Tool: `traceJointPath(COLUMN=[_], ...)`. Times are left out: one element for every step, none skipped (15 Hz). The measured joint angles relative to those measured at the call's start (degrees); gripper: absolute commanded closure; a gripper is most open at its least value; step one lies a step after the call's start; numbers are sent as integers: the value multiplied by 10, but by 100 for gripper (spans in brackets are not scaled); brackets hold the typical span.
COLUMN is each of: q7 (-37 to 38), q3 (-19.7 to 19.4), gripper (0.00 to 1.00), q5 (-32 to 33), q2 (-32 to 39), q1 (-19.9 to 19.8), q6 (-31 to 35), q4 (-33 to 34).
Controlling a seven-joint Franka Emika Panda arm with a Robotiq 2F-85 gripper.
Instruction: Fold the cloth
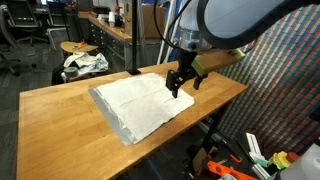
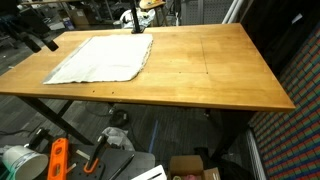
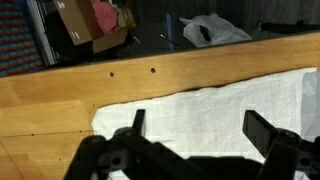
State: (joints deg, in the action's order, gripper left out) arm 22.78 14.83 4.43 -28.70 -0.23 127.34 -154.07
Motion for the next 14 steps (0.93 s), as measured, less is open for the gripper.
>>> traceJointPath(q7=[-10,-24,-39,-57,-77,-98,-123,-149,-175,-198,-217,-233,-247,-259], q3=[-10,-24,-41,-59,-77,-95,-113,-128,-142,-154,-164,-173,-180,-187], gripper=[0,0,0,0,0,0,0,0,0,0,0,0,0,0], q5=[-1,-3,-5,-8,-14,-18,-27,-39,-52,-63,-72,-77,-80,-82], q2=[5,12,23,37,54,74,98,120,144,168,190,213,235,255], q1=[1,1,0,0,0,-1,-1,-1,-1,-2,-3,-6,-9,-14], q6=[0,-1,-1,-2,-2,-3,-4,-8,-10,-10,-10,-10,-10,-10], q4=[3,9,17,29,44,59,77,92,107,118,129,139,149,158])
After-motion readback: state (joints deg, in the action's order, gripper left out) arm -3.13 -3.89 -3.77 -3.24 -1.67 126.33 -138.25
